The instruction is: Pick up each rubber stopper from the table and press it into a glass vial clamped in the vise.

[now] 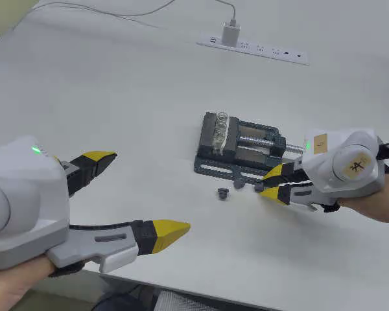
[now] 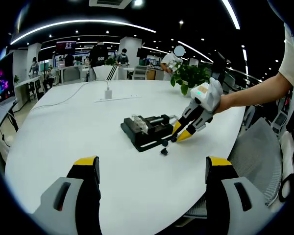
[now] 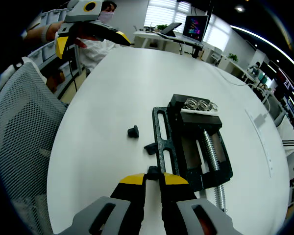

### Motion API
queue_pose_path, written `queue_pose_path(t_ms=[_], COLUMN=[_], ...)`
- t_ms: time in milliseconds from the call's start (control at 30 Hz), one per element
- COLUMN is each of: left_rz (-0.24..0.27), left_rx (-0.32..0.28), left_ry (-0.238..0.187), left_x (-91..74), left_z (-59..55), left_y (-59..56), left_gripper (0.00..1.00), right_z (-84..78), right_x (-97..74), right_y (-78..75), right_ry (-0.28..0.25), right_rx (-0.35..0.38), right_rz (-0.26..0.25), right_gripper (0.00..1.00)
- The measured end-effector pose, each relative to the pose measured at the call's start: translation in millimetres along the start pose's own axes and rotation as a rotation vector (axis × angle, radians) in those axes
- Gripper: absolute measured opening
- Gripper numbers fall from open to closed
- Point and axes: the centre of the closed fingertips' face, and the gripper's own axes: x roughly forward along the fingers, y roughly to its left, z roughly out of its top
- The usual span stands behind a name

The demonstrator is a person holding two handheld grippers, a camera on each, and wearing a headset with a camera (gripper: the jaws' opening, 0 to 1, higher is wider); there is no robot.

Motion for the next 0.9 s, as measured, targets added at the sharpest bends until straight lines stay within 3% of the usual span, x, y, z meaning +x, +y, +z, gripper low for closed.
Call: queue_pose_path(t_ms=[333, 667, 900], left_rz=[-0.020, -0.068, -0.121], left_rx=[0.021, 0.104, 0.153], left_ry=[0.004, 0.031, 0.045], left_x=[3.4, 14.4, 23.4], left_z=[2.9, 6.4, 9.1], left_y=[-5.5, -15.4, -26.6], left_gripper=[0.87, 0.85, 0.84], right_z=[3.7, 10.0, 13.2], right_x=[-7.6, -34.4, -52.6], right_y=[-2.2, -0.1, 11.4], right_ry=[-0.010, -0.003, 0.003], right_rx=[0.033, 0.023, -0.005], right_rz=[-0.014, -0.053, -0.057], right_gripper=[0.07, 0.07, 0.07])
